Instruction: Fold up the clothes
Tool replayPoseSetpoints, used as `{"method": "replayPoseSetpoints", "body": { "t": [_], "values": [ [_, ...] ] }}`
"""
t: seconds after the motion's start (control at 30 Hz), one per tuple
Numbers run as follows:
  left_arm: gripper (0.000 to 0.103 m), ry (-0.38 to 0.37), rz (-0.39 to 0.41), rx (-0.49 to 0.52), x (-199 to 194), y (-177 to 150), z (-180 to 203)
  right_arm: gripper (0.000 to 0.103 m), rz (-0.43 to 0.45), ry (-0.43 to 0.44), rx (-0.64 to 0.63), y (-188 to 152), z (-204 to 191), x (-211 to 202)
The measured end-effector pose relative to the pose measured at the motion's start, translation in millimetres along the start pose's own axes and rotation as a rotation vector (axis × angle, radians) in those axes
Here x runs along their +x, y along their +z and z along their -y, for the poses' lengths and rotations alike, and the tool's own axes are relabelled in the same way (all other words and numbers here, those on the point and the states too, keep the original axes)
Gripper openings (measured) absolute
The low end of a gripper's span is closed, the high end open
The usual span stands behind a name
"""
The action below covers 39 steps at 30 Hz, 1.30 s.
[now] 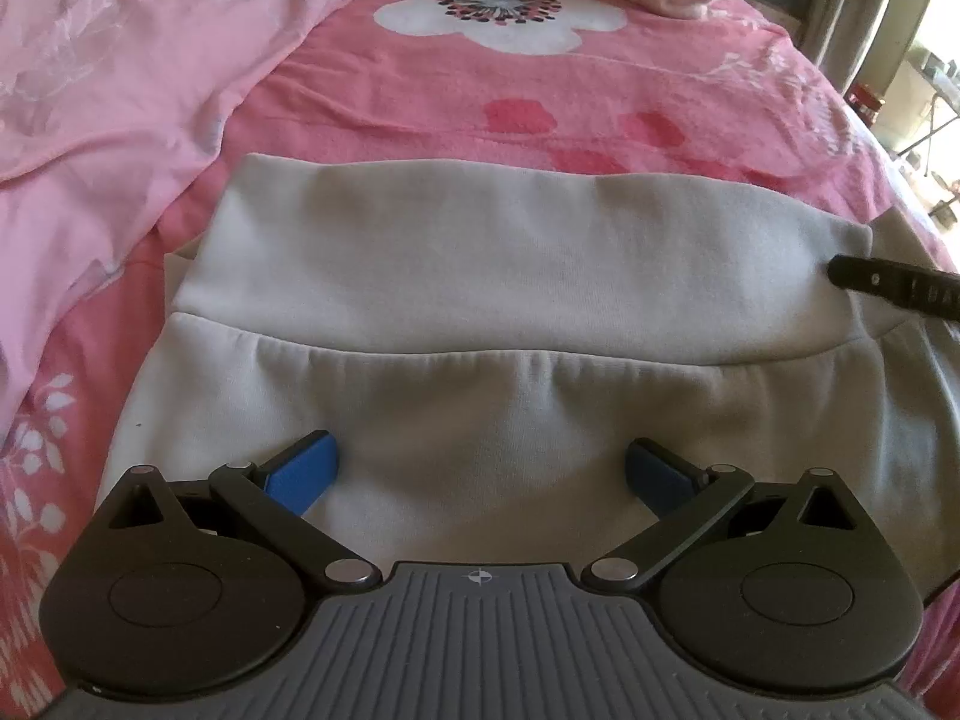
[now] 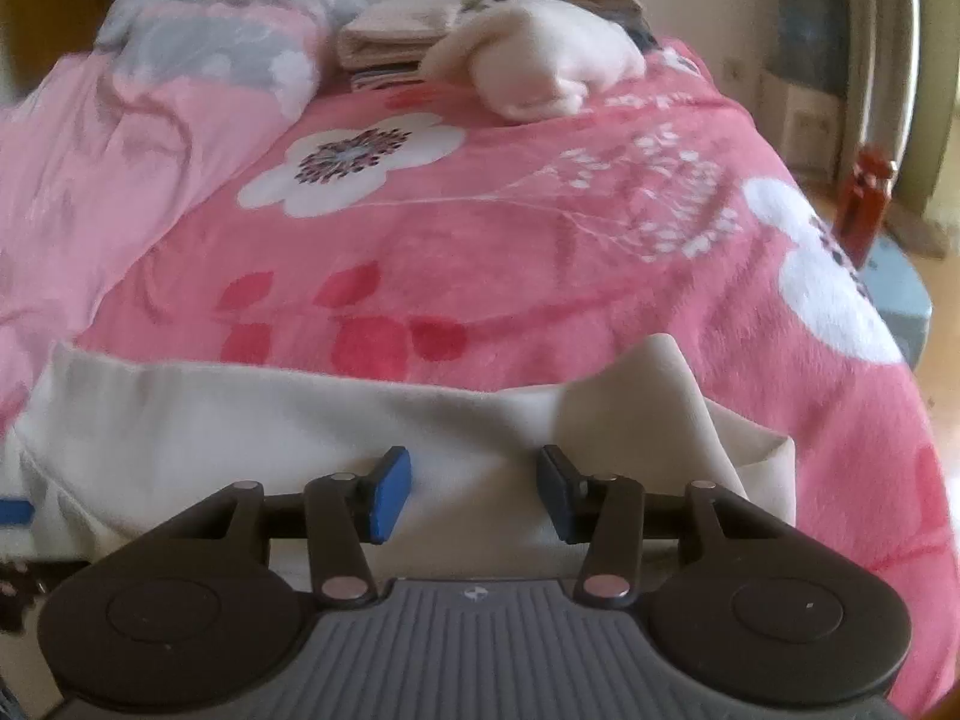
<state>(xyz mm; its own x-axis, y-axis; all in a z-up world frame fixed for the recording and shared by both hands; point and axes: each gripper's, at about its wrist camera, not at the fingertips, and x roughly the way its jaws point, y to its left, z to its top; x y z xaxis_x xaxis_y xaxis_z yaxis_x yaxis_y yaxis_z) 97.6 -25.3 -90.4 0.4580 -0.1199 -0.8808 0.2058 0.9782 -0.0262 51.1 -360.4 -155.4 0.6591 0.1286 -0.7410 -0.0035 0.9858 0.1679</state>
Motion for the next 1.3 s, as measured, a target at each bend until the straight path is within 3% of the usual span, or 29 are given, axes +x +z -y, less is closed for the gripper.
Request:
{"method": "replayPoseSetpoints", "body": {
  "t": [0.3,0.47,0.7,0.83,1.07,1.2,1.3],
  "values": [
    [0.103,0.003,0.009,0.005,0.6,-2.4,0.1,0.050,0.012,-0.011,0.046,6.8,-1.8,-20.0],
    [0.103,0.009,0.011,0.005,1.0,-2.8,0.7,0.050,0.018,0.027,0.001,2.6,-16.1,-42.9],
    [0.103,0.015,0.012,0.005,-0.3,-3.8,1.4,0.050,-0.045,-0.031,-0.111,-13.6,-25.4,-21.8],
    [0.103,0.016,0.013,0.006,-0.2,-3.9,1.1,0.050,-0.052,-0.034,-0.085,-9.0,-25.0,-26.3],
    [0.103,0.021,0.018,0.013,0.5,-5.8,1.6,0.050,-0.053,0.065,-0.040,-16.5,-29.1,-60.2],
    [0.103,0.022,0.032,0.036,-0.8,-6.7,1.8,0.050,-0.115,0.013,-0.156,-39.6,-43.7,-47.0],
    [0.103,0.027,0.059,0.053,-10.7,-7.7,0.3,0.052,-0.082,-0.006,-0.237,-52.7,-49.2,-39.5]
  ]
}}
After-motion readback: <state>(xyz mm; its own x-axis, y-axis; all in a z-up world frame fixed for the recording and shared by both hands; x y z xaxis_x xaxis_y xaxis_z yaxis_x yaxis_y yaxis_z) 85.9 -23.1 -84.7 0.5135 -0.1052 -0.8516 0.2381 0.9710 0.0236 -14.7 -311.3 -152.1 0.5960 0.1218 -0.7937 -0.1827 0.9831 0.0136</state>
